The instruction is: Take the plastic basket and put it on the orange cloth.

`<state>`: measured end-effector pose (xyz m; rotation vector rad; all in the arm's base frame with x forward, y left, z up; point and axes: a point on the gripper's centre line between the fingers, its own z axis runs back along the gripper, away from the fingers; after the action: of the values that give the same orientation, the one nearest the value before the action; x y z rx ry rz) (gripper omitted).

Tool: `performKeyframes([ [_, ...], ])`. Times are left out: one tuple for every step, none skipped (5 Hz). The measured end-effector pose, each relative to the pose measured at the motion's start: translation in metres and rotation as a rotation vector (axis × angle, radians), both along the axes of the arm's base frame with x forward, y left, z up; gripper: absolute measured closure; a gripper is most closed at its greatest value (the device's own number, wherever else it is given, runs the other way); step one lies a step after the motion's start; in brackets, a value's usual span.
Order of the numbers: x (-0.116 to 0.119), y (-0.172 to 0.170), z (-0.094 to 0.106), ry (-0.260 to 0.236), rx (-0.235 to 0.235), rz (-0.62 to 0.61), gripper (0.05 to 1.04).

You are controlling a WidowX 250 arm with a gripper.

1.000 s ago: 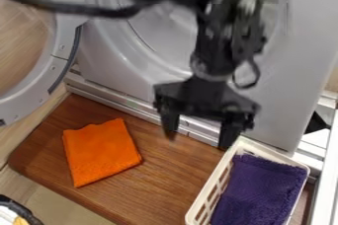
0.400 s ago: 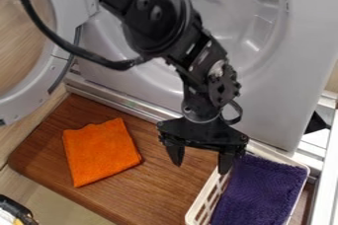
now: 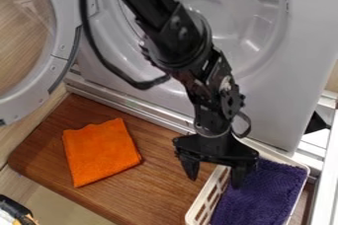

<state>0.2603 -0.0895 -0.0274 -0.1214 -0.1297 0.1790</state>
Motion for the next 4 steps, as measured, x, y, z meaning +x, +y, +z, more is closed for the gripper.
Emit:
performKeyframes([
  [-0.0038, -0.0025, -0.0197, 0.036, -0.025, 0.002, 0.141],
  [-0.0002, -0.0012, -0.0200, 0.028, -0.009, -0.003, 0.430],
  [-0.0005, -0.0014, -0.0186, 0.042, 0.005, -0.012, 0.727],
  [-0.0022, -0.0017, -0.0191, 0.052, 0.014, -0.024, 0.911],
])
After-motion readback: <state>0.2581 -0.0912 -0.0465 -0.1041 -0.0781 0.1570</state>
